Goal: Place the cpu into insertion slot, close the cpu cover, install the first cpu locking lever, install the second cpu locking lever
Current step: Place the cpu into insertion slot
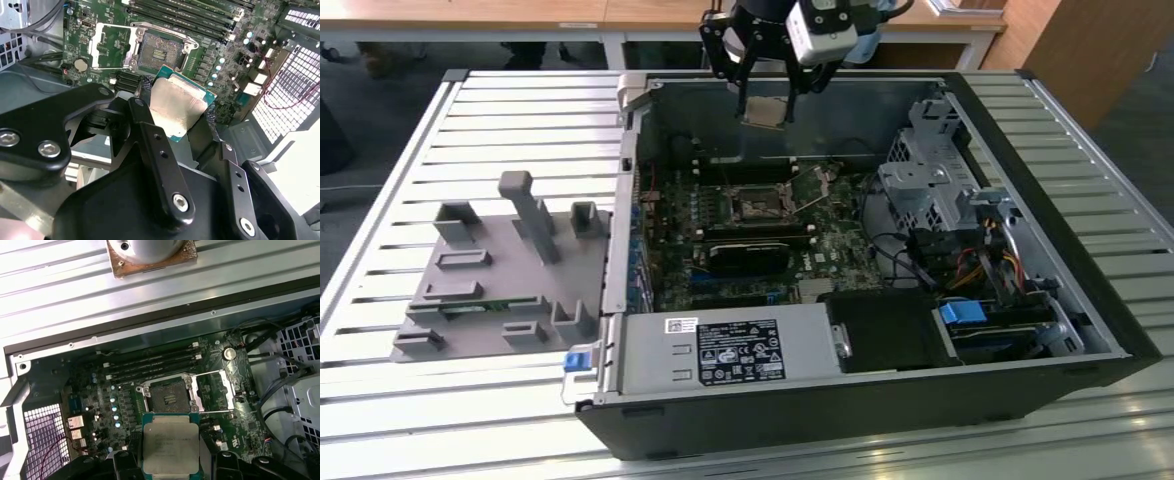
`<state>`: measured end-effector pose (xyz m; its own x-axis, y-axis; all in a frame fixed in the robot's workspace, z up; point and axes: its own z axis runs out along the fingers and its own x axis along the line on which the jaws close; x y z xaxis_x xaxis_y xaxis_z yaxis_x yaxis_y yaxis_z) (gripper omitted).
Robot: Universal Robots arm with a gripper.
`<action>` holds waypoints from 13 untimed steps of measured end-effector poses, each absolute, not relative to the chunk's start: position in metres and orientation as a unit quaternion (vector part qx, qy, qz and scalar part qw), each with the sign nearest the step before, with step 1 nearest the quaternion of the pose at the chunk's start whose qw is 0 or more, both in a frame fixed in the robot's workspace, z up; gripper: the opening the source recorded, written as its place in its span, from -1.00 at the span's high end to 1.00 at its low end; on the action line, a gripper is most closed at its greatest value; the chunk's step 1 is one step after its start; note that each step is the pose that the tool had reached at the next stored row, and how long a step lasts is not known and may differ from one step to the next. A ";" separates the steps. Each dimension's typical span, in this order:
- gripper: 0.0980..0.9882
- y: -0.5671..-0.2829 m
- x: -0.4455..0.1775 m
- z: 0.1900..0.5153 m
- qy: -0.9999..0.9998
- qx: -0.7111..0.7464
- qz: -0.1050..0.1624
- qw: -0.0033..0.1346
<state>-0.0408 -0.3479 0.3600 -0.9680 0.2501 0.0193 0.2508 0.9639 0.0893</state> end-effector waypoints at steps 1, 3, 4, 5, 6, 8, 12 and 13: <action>0.00 -0.348 -0.041 0.360 -0.991 -0.128 -0.046 0.004; 0.00 -0.348 -0.041 0.360 -0.990 -0.131 -0.046 0.004; 0.00 -0.348 -0.041 0.359 -0.990 -0.132 -0.046 0.004; 0.00 -0.348 -0.041 0.359 -0.990 -0.133 -0.046 0.004; 0.00 -0.348 -0.041 0.359 -0.990 -0.135 -0.046 0.004; 0.00 -0.348 -0.041 0.359 -0.989 -0.138 -0.046 0.003; 0.00 -0.348 -0.041 0.358 -0.989 -0.144 -0.046 0.003; 0.00 -0.348 -0.042 0.358 -0.988 -0.146 -0.046 0.003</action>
